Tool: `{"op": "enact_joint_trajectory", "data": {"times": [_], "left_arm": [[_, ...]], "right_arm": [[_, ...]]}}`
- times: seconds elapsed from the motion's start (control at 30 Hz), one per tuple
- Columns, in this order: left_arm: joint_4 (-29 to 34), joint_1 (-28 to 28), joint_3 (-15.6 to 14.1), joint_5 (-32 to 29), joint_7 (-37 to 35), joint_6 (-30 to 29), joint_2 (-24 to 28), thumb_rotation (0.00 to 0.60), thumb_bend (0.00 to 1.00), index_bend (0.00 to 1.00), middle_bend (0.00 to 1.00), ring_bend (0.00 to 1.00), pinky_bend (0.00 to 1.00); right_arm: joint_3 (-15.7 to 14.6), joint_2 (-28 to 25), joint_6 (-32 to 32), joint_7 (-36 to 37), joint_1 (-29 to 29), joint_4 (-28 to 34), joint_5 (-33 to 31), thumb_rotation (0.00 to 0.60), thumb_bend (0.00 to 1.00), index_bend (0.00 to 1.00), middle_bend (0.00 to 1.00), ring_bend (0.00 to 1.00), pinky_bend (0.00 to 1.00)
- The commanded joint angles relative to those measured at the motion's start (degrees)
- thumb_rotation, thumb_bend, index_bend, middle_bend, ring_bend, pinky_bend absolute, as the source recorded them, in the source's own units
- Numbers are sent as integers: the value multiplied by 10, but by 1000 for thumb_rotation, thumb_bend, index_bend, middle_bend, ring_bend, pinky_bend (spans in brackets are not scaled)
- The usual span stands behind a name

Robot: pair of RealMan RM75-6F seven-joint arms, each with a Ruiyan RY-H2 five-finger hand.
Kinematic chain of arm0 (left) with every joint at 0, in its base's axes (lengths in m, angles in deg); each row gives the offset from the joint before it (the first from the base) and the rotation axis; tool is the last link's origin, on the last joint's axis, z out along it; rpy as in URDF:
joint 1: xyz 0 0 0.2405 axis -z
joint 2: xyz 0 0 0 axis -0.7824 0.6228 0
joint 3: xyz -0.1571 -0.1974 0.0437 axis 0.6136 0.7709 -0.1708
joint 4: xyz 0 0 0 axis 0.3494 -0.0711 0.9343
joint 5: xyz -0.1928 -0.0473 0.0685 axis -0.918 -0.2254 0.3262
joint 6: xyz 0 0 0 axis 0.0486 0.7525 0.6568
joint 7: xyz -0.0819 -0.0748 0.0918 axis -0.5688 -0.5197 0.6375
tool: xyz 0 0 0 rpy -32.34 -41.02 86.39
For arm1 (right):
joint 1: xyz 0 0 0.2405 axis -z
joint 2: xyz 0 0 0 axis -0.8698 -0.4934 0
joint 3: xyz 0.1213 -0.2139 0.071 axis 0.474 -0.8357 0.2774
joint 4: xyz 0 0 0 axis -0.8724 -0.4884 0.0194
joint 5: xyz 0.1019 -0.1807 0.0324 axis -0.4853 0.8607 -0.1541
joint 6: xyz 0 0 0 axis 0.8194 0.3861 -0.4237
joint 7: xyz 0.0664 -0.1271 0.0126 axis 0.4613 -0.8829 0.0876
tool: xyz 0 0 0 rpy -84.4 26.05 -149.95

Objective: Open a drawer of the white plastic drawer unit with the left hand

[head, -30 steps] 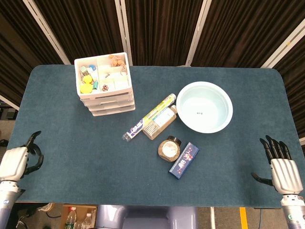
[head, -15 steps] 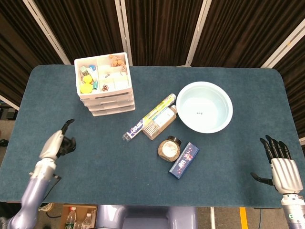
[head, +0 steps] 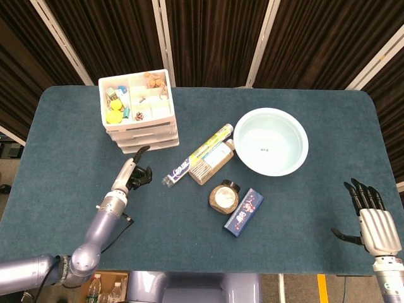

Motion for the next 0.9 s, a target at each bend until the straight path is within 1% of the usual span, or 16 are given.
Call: {"op": "enact_joint_trajectory", "data": {"times": [0.03,0.13,0.27,0.5,0.67,0.9], "left_arm": [[-9,1,-2,28,-11,-27,-19,600,720,32,1000,924,909],[-12,-5,-10,46,-15,-39,-24,600,720,32,1000,924,909],[-24,-5,-7,50,-19,-42,-28,600,720,32,1000,924,909],[-52,11,6,27,-14,-33,-46,600,721,29,1000,924,909],[-84,28,13,18,-7,-30,-67,600,720,30,1000,924,909],[-113,42,17,19,1,-35,-90,600,720,24,1000,924,909]], "right_arm": [[0,-1,-1,3,0,0,0,600,160,0,0,0,13],[0,-1,-2,6,-1,0,1,600,161,0,0,0,13],[-2,-2,-2,8,-1,2,4,600,161,0,0,0,13],[-2,-1,1,13,-1,2,9,600,160,0,0,0,13],[-3,-3,2,21,-1,2,12,600,160,0,0,0,13],[-4,-4,2,30,-2,2,14,600,160,0,0,0,13]]}}
